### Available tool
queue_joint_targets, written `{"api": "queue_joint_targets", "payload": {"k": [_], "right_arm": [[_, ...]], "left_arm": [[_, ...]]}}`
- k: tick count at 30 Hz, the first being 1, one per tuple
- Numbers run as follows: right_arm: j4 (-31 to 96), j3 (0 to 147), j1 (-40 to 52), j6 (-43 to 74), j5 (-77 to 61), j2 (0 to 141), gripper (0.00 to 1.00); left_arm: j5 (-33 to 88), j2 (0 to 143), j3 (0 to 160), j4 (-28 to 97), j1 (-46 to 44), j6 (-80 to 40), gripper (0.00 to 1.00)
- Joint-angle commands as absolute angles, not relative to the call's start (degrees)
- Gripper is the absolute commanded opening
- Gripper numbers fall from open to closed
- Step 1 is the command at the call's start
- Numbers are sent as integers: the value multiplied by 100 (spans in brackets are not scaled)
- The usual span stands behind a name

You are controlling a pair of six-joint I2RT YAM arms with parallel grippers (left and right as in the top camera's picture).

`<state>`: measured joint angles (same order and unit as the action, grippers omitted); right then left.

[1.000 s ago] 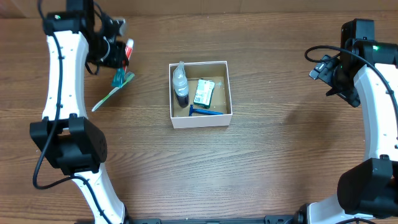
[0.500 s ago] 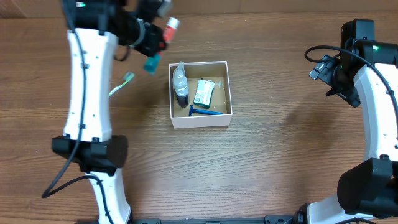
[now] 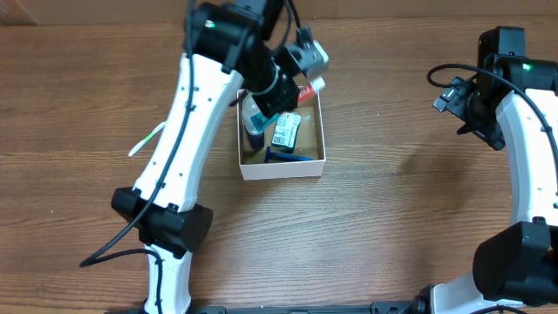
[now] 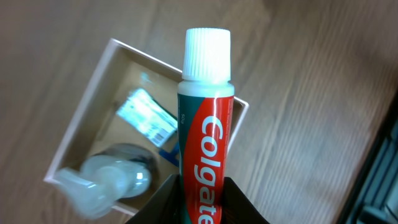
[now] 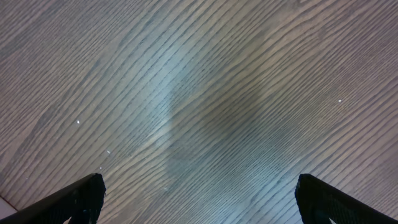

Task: Pack container
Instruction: 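Lift the toothpaste tube with the left gripper and lower it into the box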

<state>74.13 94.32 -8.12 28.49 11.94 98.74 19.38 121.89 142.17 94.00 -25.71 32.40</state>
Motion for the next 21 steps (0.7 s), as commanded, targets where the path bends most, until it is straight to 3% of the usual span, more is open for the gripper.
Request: {"api": "queue_joint_targets", "payload": {"k": [1,21], "right_arm": [[7380,9448,-812,2873,1194,9806,100],[7380,9448,-812,2873,1194,9806,100]], "left_arm": [[1896,12112,13491,9223,-2644,3629,21],[1719,12112,10691,7074,-2703,5030,24]]}}
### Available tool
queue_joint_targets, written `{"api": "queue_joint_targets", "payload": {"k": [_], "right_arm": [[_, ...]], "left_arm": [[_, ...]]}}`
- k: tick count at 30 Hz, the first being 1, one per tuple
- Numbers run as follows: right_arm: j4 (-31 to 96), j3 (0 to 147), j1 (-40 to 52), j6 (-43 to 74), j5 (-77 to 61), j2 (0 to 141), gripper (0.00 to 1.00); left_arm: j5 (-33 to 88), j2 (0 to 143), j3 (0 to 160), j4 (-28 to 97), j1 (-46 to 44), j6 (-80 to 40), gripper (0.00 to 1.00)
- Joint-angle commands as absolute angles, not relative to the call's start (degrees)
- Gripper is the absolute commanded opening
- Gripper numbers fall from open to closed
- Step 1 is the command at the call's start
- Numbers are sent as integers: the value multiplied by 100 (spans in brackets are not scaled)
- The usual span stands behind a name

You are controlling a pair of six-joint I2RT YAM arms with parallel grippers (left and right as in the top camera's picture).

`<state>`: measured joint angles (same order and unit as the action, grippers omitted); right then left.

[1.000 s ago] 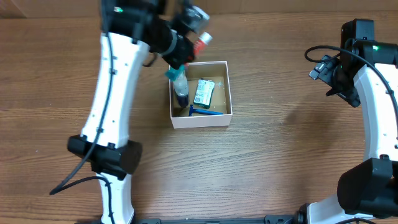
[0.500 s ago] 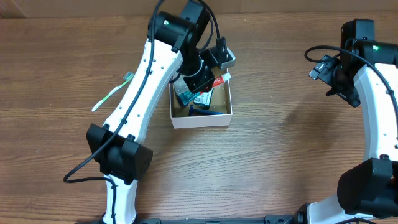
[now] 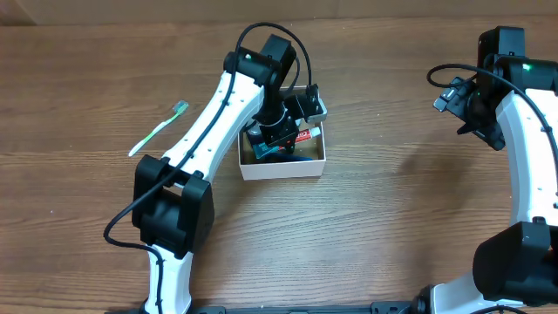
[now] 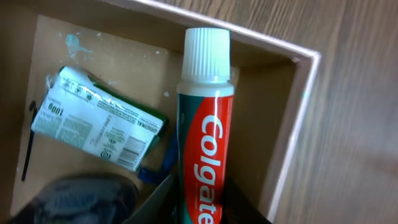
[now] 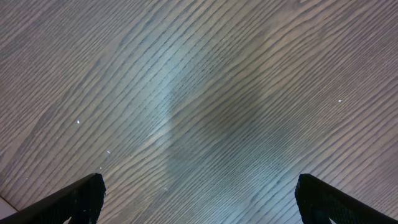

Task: Pack container
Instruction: 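Lift the toothpaste tube with the left gripper and lower it into the box, then release the toothpaste tube and raise the left gripper out of the box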

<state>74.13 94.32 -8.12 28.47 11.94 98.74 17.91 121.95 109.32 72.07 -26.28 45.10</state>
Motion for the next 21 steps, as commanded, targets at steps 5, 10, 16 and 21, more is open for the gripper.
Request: {"api": "queue_joint_targets", "payload": {"k": [5,10,16,21], "right_arm": [[7380,9448,-812,2873,1194,9806,100],[7380,9448,-812,2873,1194,9806,100],[7380,9448,-812,2873,1194,9806,100],[7380,9448,-812,2873,1194,9806,100]], "left_arm": [[1719,12112,10326,6834,-2705,5474,24],[1717,12114,10073,6560,-2705,5607,24],[1691,12114,9904,6429,-2705,6261,19],[1688,12114,9900,6353,-2705,6895,13]]}}
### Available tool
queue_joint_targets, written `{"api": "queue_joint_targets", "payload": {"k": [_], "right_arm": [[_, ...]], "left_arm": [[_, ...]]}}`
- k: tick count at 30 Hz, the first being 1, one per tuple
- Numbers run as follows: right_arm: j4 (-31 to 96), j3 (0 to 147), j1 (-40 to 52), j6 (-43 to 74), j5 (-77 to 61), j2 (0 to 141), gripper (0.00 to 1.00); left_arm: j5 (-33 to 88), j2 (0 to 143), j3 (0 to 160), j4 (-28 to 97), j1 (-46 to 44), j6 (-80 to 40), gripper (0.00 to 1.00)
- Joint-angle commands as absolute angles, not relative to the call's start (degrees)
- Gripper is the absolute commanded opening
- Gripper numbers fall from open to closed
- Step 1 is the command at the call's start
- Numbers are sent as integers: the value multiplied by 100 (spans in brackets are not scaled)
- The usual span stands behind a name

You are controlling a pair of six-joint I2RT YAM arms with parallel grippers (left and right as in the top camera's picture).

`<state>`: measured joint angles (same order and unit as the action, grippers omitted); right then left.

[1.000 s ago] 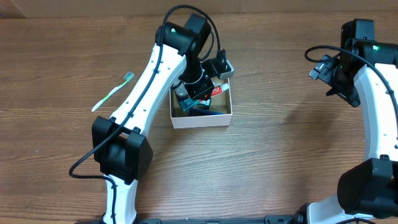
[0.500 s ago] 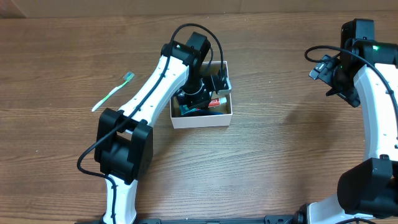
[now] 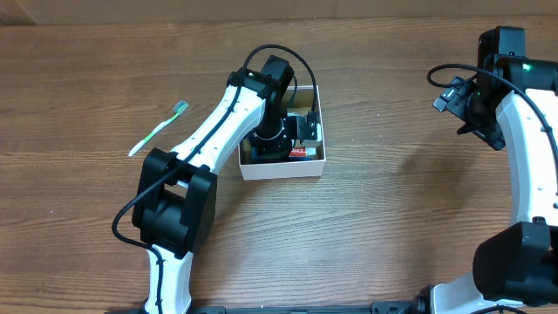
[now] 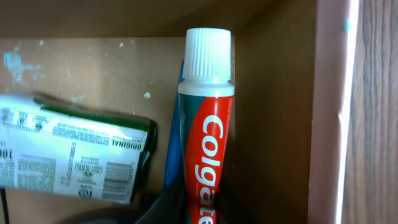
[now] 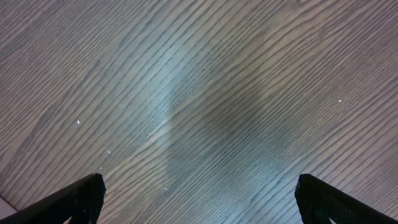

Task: Pack container
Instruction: 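Release the toothpaste tube and raise the left gripper out of the box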

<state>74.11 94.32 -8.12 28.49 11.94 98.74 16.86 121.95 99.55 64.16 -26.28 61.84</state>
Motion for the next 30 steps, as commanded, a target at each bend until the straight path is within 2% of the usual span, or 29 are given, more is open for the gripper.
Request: {"api": "queue_joint_targets", "payload": {"k": [1,6,8,9,11,13,14,15,17,23,30], "right_arm": [[7380,9448,-812,2873,1194,9806,100],[7380,9448,-812,2873,1194,9806,100],[7382,9448,-812,2873,1194,9806,100],[7380,9448,-812,2873,1194,9806,100],[7380,9448,-812,2873,1194,9806,100],[7380,9448,-812,2873,1194,9806,100],[7380,9448,-812,2873,1194,9806,100],[7380,9448,-810,2873,1194,9806,100],[7380,9448,-812,2873,1194,9806,100],[7380,9448,-812,2873,1194,9806,100],[7380,9448,-812,2873,1194,9806,100]], "left_arm": [[1688,12114,9900,6316,-2705,6908,13],[1699,12114,9900,6178,-2705,6904,7],[1702,12114,9900,6169,-2705,6890,11],[1702,12114,9900,6167,-2705,6840,17],[1702,12114,9900,6167,-2705,6726,43],[1708,12114,9902,6163,-2705,6637,53],[1712,12114,9904,6152,-2705,6556,68],[1719,12114,9907,6134,-2705,6493,74],[1721,12112,9918,6114,-2705,6401,78],[1741,12105,10103,6128,-2742,6049,80],[1745,12105,11238,6534,-2936,5256,82]]}}
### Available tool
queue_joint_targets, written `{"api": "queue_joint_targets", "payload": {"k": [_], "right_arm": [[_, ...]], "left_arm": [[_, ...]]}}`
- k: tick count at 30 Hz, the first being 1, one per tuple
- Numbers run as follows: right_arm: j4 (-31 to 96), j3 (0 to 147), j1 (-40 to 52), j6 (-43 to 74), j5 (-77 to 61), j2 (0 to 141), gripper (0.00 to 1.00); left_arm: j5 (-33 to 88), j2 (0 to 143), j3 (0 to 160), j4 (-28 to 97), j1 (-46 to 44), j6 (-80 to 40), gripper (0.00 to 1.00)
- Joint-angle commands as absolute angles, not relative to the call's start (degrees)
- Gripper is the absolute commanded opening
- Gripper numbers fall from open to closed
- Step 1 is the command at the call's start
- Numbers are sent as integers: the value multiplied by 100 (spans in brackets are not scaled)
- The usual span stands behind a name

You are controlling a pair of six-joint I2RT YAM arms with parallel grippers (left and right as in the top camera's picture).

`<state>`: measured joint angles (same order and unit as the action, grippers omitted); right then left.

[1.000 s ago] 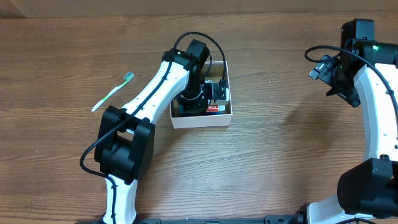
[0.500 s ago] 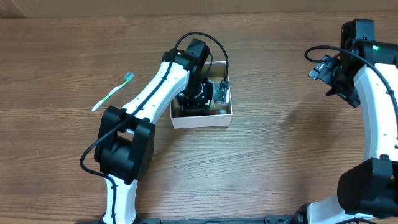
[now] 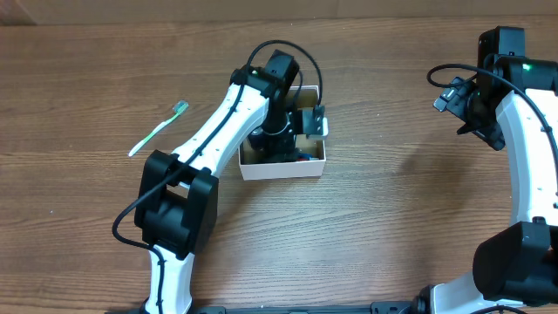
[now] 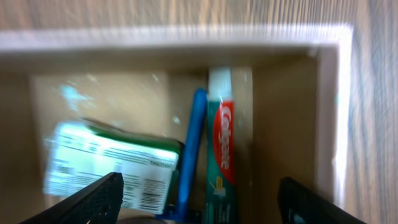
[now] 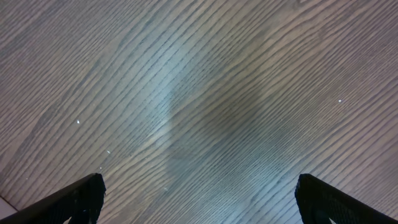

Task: Pack container
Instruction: 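Release the toothpaste tube and raise the left gripper out of the box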

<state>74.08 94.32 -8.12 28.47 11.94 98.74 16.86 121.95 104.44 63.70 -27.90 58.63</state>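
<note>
The white box [image 3: 281, 169] sits mid-table, and my left gripper [image 4: 200, 202] hangs open just above its inside. A red and green Colgate tube [image 4: 222, 152] lies flat along the box's right wall [image 4: 328, 118], free of the fingers. Beside it lie a blue stick-like item [image 4: 191, 146] and a green and white packet [image 4: 112, 165]. In the overhead view the left arm [image 3: 288, 122] covers most of the box. A green toothbrush [image 3: 158, 129] lies on the table to the left. My right gripper [image 5: 198, 199] stands open over bare wood, far right.
Wood-grain table [image 3: 392, 218] all around. The right arm [image 3: 514, 96] stands at the far right edge, well away from the box. The toothbrush lies a hand's width left of the left arm.
My left gripper has opened and let go of the Colgate tube, which now lies on the box floor. The gripper sits a little higher than before. The right arm has not moved.
My left gripper held the Colgate tube above the box's far corner. It then was lower, with the tube inside the rim, then against the right wall near the floor. Now the tube lies in the box and the gripper is open.
</note>
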Motion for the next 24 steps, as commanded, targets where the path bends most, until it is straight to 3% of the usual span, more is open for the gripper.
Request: {"api": "queue_joint_targets", "payload": {"k": [1,3,7,13,18,24], "right_arm": [[7380,9448,-812,2873,1194,9806,100],[7380,9448,-812,2873,1194,9806,100],[7380,9448,-812,2873,1194,9806,100],[7380,9448,-812,2873,1194,9806,100],[7380,9448,-812,2873,1194,9806,100],[7380,9448,-812,2873,1194,9806,100]], "left_arm": [[1750,12105,11496,6661,-2969,5146,82],[1765,12105,12081,6982,-3037,4882,84],[1686,12105,13417,7865,-3111,4397,100],[858,12097,14956,8827,-2672,3212,100],[-456,12110,15002,9330,-1608,1428,100],[174,12110,14429,9397,-99,1173,100]]}}
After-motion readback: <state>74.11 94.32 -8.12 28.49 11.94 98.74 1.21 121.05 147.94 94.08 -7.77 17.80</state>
